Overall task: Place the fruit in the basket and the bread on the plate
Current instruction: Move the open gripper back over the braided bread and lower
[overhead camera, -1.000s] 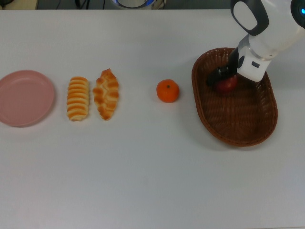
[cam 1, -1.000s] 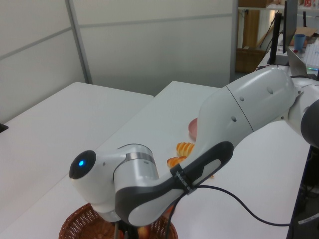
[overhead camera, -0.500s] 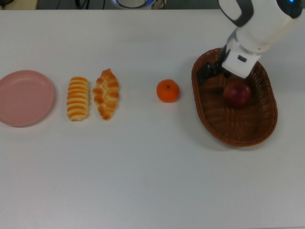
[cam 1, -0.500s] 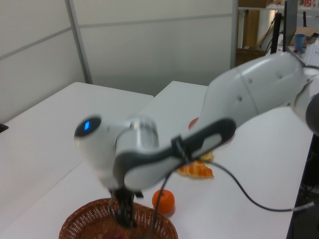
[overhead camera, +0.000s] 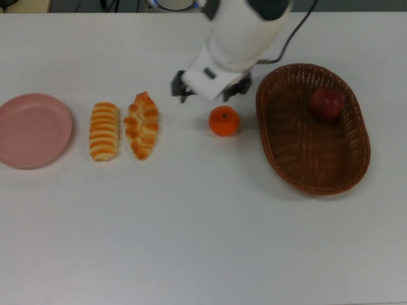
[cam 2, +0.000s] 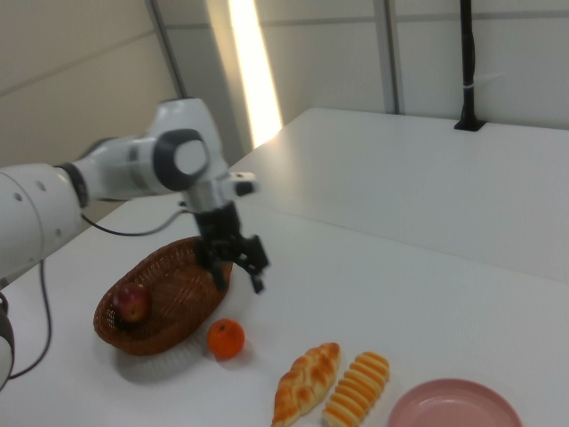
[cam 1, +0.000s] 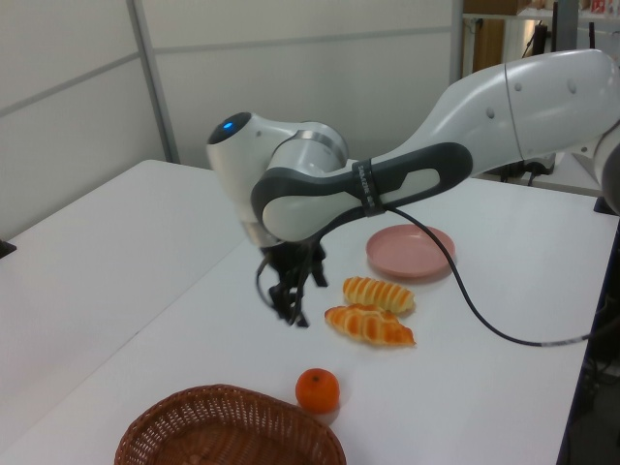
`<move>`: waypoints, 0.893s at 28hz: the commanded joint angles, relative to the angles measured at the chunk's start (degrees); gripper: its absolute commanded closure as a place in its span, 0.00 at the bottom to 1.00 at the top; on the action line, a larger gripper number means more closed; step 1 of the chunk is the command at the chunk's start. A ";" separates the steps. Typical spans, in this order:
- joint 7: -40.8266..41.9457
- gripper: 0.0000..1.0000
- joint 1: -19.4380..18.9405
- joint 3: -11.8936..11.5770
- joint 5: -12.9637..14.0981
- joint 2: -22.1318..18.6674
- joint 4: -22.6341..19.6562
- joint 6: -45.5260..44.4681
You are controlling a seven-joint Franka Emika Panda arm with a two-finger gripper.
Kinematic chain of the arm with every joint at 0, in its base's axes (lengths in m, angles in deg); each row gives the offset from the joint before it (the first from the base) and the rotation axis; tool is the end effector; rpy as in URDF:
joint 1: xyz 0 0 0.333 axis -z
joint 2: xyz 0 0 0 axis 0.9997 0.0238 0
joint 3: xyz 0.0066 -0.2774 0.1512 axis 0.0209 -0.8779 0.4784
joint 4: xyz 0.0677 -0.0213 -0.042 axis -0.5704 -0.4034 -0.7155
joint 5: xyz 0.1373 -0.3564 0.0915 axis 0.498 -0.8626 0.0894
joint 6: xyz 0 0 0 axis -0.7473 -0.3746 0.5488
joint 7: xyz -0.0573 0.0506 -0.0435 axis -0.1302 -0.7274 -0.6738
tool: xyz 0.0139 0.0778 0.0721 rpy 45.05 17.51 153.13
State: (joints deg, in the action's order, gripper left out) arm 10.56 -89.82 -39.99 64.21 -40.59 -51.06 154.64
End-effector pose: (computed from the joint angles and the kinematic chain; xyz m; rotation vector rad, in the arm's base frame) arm 0.6297 0.1295 0.4440 2.9093 0.2761 -0.2564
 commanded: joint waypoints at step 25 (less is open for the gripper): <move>6.14 0.14 2.15 -6.66 -11.57 10.28 -3.69 3.29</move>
State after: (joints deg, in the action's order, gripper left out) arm 16.46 -87.38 -46.15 55.07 -30.73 -53.46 156.09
